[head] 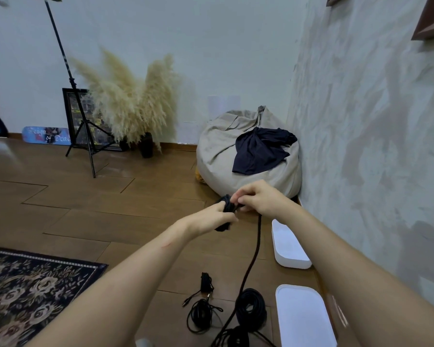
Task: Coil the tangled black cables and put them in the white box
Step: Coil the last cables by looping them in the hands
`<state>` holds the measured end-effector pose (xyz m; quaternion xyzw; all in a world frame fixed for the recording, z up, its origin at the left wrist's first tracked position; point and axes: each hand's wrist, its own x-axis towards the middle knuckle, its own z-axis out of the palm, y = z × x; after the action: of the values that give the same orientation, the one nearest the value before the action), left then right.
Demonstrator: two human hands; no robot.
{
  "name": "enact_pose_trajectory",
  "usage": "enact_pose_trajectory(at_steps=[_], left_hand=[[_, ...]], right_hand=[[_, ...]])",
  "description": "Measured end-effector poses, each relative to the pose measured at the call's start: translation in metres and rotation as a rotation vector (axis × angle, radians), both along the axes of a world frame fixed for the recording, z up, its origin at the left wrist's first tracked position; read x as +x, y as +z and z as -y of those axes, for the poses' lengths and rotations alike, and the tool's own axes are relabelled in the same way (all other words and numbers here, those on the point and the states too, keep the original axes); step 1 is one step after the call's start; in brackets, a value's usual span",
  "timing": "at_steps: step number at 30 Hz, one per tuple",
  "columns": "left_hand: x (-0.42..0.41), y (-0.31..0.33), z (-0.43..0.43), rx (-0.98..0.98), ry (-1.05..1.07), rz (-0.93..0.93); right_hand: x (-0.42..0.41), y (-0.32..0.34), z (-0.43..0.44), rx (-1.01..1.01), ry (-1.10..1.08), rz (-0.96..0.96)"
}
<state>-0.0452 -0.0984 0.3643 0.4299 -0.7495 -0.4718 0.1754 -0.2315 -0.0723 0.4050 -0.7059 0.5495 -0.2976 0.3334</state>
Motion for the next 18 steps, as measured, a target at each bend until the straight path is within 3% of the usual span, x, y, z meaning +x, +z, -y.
enact_pose_trajectory(at_steps=[5, 7, 11, 13, 18], left_hand=[[0.002, -0.003, 0.0, -0.226, -0.024, -0.043], [0.004, 0.0, -0.002, -0.259, 0.015, -0.031], [0.005, 0.004, -0.004, -0.321, 0.079, 0.035], [0.007, 0.007, -0.003, -0.321, 0.091, 0.032], [0.016, 0.01, -0.001, -0.334, 0.141, 0.101]], right_hand=[[0.002, -0.002, 0.002, -0.031, -0.007, 0.243], [-0.001, -0.006, 0.004, -0.071, -0.037, 0.219], [-0.012, -0.011, 0.008, -0.325, -0.106, -0.271], [-0.011, -0.007, 0.007, -0.453, -0.092, -0.43], [0.002, -0.004, 0.003, -0.447, -0.073, -0.779]])
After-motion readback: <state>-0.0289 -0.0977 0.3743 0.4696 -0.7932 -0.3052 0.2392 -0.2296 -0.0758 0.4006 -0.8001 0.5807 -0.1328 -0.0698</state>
